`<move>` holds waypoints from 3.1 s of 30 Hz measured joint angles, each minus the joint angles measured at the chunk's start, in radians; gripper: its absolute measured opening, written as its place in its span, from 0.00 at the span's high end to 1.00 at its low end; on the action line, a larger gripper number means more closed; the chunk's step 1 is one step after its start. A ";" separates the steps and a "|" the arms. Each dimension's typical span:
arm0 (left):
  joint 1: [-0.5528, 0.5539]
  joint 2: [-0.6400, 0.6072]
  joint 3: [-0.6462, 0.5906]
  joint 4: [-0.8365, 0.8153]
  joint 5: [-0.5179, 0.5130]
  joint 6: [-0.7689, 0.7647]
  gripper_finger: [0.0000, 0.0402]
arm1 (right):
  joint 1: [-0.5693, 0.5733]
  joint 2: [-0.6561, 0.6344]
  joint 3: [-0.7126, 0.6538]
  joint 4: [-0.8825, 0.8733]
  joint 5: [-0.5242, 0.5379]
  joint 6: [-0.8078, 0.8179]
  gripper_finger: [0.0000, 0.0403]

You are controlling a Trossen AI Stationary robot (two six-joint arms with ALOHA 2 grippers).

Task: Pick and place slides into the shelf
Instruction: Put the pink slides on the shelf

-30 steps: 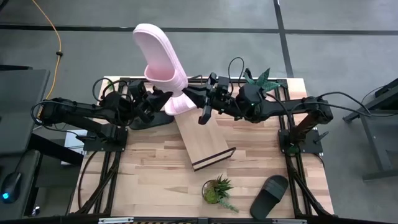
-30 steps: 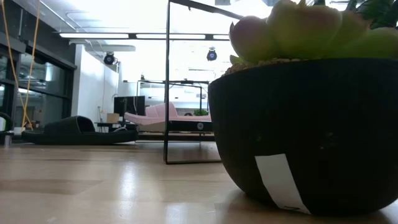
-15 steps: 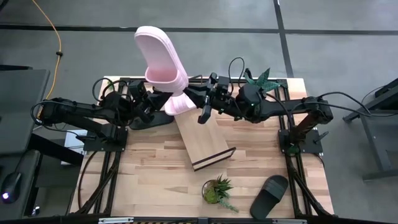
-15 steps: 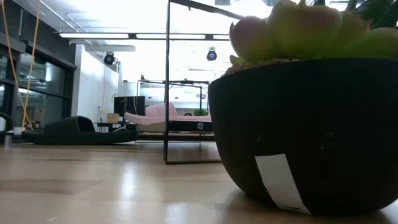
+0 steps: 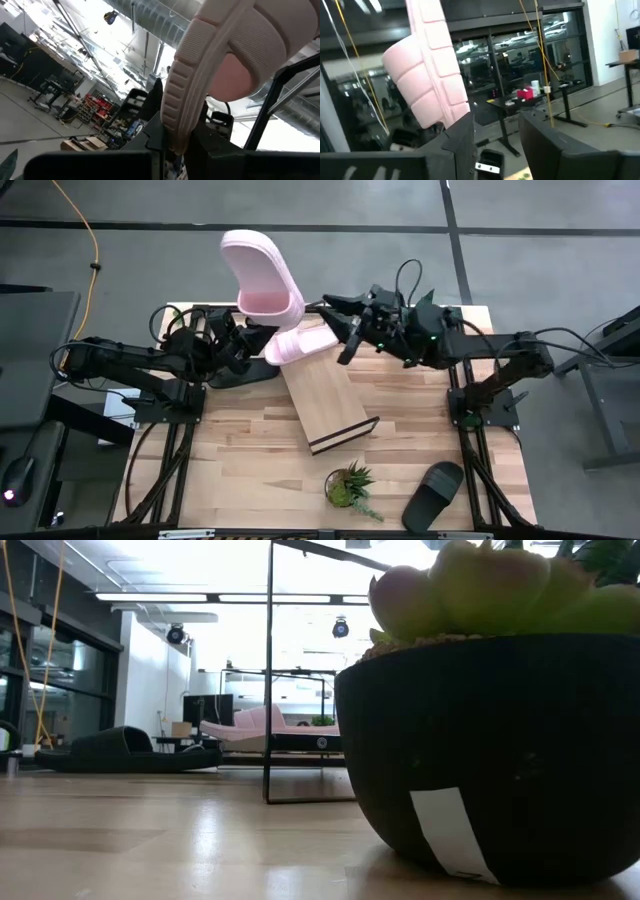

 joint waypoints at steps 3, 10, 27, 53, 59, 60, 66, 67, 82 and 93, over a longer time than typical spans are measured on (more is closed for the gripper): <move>0.000 -0.010 0.000 -0.077 0.000 -0.046 0.93 | 0.001 -0.044 0.000 -0.060 -0.010 -0.044 0.63; 0.000 -0.010 0.000 -0.273 0.041 -0.132 0.93 | 0.000 -0.140 0.000 -0.284 -0.058 -0.044 0.62; 0.000 -0.062 0.000 -0.653 0.170 -0.154 0.94 | 0.000 -0.347 0.000 -0.573 -0.142 0.075 0.62; 0.000 -0.076 0.000 -0.883 0.240 -0.152 0.93 | 0.000 -0.220 -0.001 -0.737 -0.284 0.238 0.46; 0.000 -0.076 0.000 -0.913 0.248 -0.152 0.94 | 0.000 -0.220 -0.001 -0.737 -0.271 0.231 0.62; 0.000 -0.076 0.000 -0.914 0.248 -0.152 0.94 | 0.000 -0.220 -0.001 -0.737 -0.270 0.231 0.66; 0.000 -0.076 0.000 -0.916 0.251 -0.151 0.93 | 0.000 -0.222 -0.001 -0.766 -0.259 0.249 0.80; 0.000 -0.076 0.000 -0.917 0.251 -0.151 0.93 | 0.000 -0.222 -0.001 -0.774 -0.257 0.254 0.81; 0.000 -0.076 0.002 -0.903 0.244 -0.151 0.70 | 0.001 -0.229 -0.001 -0.817 -0.173 0.247 0.83; 0.001 -0.076 0.002 -0.926 0.211 -0.152 0.55 | 0.029 -0.312 -0.001 -1.011 0.067 0.315 0.83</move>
